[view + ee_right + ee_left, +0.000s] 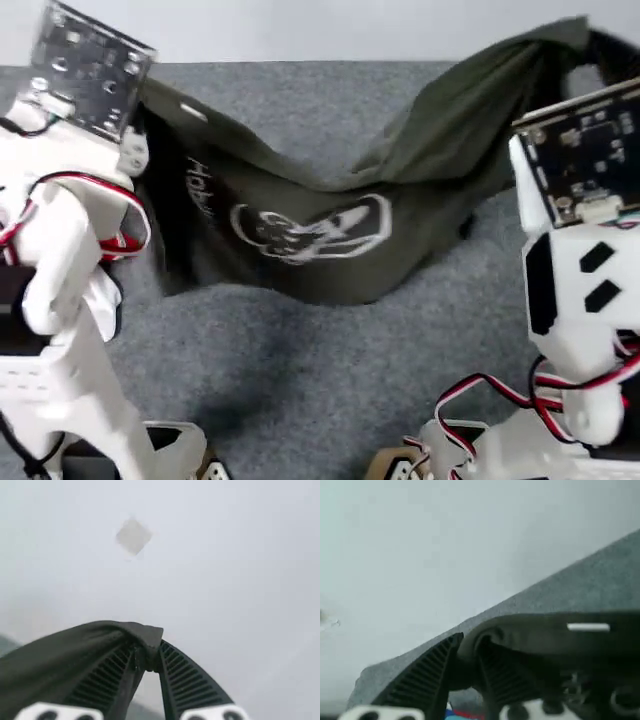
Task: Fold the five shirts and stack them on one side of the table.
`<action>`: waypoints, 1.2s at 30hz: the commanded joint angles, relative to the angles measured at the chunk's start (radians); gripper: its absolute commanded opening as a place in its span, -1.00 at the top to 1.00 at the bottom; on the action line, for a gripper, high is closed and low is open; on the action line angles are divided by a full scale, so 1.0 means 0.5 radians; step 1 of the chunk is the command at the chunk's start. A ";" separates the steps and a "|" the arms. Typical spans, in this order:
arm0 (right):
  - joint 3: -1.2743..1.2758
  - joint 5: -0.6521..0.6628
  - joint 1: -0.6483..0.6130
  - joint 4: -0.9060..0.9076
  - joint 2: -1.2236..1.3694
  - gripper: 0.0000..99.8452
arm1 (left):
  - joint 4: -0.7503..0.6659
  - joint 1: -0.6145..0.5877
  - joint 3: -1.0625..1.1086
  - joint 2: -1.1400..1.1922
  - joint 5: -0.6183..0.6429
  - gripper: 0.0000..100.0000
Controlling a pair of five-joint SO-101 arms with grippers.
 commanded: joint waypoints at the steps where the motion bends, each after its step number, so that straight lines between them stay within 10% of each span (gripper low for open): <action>1: -0.058 0.129 0.044 -0.133 -0.029 0.98 | 0.040 -0.049 -0.008 -0.040 -0.071 0.99; 36: -0.089 0.292 0.443 -0.606 -0.431 0.98 | 0.233 -0.141 -0.618 -0.322 -0.077 0.99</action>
